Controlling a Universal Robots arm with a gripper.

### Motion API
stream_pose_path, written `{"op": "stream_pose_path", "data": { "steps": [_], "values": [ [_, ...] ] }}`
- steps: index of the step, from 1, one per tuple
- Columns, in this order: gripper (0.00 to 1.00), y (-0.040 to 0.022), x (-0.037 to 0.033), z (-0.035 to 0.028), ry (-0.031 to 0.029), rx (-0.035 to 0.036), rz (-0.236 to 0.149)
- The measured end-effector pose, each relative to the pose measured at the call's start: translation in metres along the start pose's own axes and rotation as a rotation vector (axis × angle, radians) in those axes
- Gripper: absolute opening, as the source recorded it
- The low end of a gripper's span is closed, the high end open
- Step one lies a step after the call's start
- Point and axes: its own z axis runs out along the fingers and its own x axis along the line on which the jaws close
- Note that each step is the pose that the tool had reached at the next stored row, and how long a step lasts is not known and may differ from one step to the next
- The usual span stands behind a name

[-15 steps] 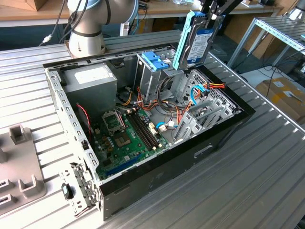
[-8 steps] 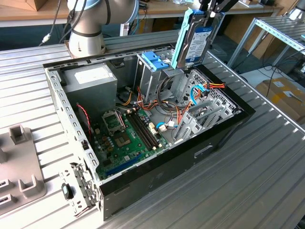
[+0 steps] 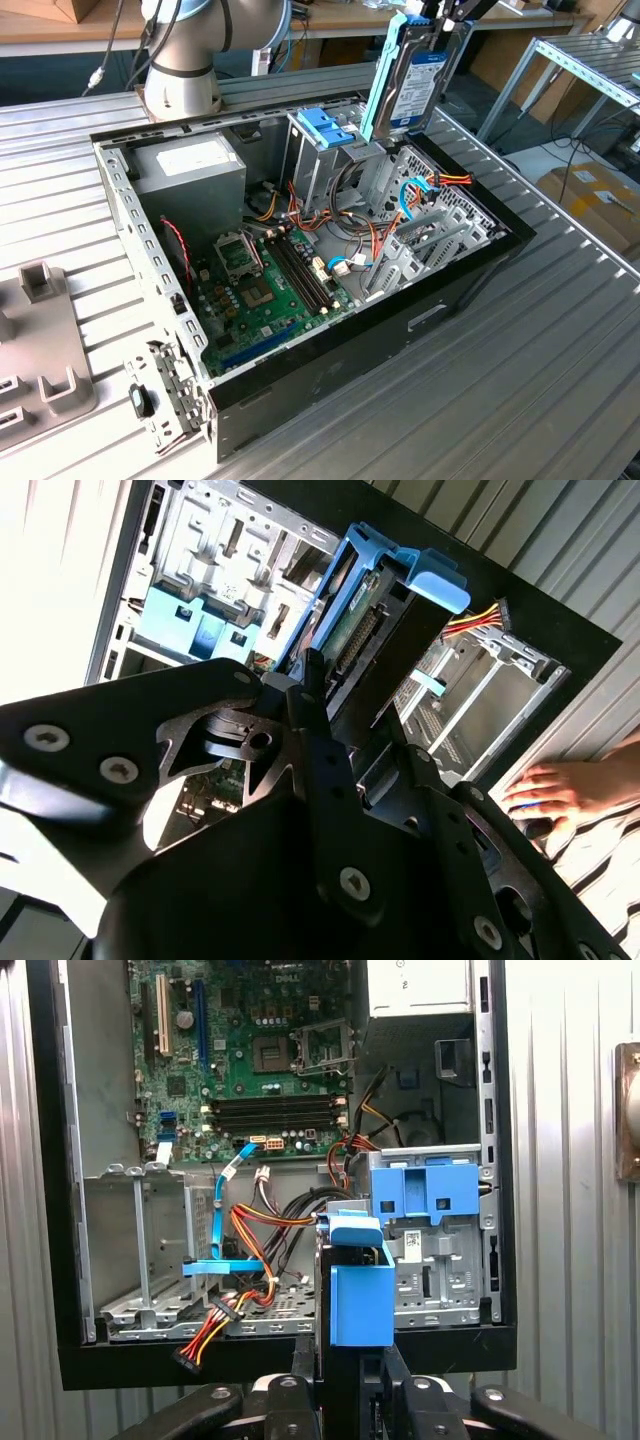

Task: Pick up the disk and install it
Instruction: 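Pick up the disk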

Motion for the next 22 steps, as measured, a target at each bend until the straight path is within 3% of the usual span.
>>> {"op": "stream_pose_path", "data": {
  "steps": [7, 22],
  "values": [
    [0.35, -0.0003, 0.0064, 0.0002, -0.0001, 0.0, 0.0],
    [0.35, -0.0015, 0.0289, 0.0006, 0.0, 0.0, 0.0]
  ]
}}
